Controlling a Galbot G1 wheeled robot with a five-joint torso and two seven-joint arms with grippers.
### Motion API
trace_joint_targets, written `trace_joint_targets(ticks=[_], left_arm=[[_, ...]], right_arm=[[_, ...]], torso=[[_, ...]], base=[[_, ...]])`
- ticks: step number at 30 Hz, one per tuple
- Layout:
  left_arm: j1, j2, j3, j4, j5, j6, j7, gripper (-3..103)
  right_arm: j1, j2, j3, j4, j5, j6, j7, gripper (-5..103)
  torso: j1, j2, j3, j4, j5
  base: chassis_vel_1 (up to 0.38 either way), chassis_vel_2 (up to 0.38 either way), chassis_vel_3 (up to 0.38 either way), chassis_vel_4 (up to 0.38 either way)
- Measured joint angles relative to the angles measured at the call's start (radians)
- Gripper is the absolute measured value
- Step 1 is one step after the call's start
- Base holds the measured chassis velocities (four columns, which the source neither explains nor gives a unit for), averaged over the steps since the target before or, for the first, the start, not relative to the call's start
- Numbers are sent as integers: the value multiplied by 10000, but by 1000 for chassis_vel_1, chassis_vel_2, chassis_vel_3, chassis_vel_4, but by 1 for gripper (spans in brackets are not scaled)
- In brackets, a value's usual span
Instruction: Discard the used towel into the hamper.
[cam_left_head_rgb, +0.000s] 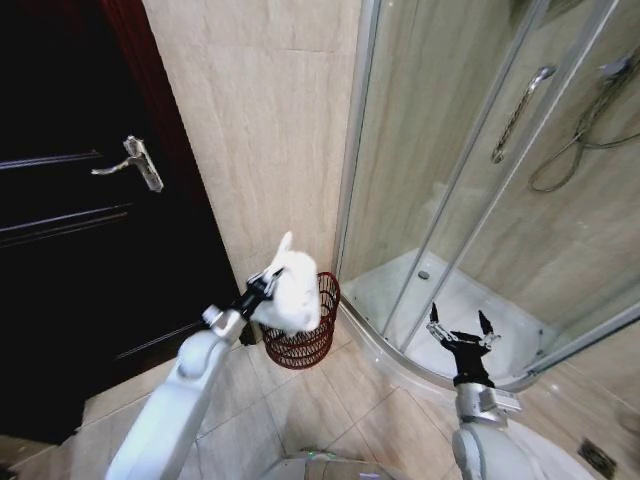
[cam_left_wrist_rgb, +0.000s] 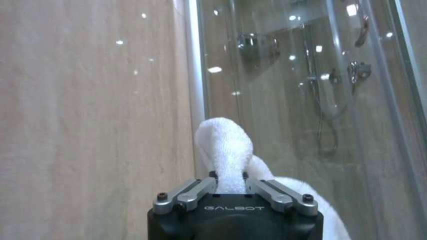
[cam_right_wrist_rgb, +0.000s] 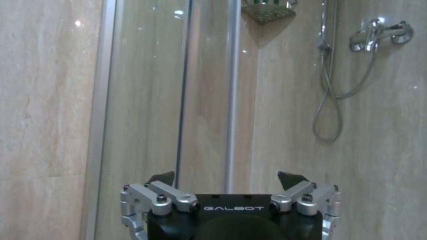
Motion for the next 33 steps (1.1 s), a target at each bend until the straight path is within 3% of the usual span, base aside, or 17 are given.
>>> trace_joint_targets(ticks=[7, 11, 13, 22, 24, 26, 27, 28, 30, 31, 33], left_arm=[[-1381, -202, 1003, 2018, -12, -264, -127, 6], [-1877, -446, 1142, 3266, 501, -853, -175, 6], [-2155, -627, 1110, 4148, 1136, -1160, -376, 6], [-2213, -787, 1183, 5073, 2196, -1233, -1063, 6], [-2108, -746, 1225, 4952, 2248, -998, -1077, 6], [-1764, -560, 1252, 4353, 2245, -218, -615, 4], [-1583, -440, 1226, 3979, 2248, 220, -197, 8], [-1583, -440, 1226, 3979, 2248, 220, -197, 8], [-1365, -213, 1175, 3332, 2299, 1170, 509, 19], [-1365, -213, 1175, 3332, 2299, 1170, 509, 19], [-1314, -6, 1165, 2695, 2379, 2561, 900, 30]], right_arm=[[-302, -14, 79, 173, -11, 63, 50, 100], [-323, -19, 56, 168, -31, 142, 62, 100], [-332, -13, 22, 151, -36, 198, 65, 100], [-390, -77, 33, 25, 26, 367, 86, 100], [-396, -84, 34, 7, 55, 391, 90, 100], [-408, -116, 46, -9, 129, 407, 121, 100], [-411, -143, 73, -16, 173, 410, 140, 100], [-411, -143, 73, -16, 173, 410, 140, 100], [-427, -192, 151, -24, 266, 424, 160, 100], [-427, -192, 151, -24, 266, 424, 160, 100], [-487, -229, 180, -24, 341, 463, 164, 100]], torso=[[3, 3, 3, 4, -4], [2, 5, 3, 4, -4], [3, 5, 5, 3, -4], [4, 9, 6, 3, -5], [3, 10, 5, 0, -3], [4, 10, 6, 3, -6], [4, 10, 6, 5, -4], [4, 10, 6, 5, -4], [3, 11, 5, 5, -4], [3, 11, 5, 5, -4], [4, 11, 5, 4, -4]], base=[[0, 0, 0, 0], [0, 0, 0, 0], [0, 0, 0, 0], [0, 0, 0, 0], [0, 0, 0, 0], [0, 0, 0, 0], [0, 0, 0, 0], [0, 0, 0, 0], [0, 0, 0, 0], [0, 0, 0, 0], [0, 0, 0, 0]])
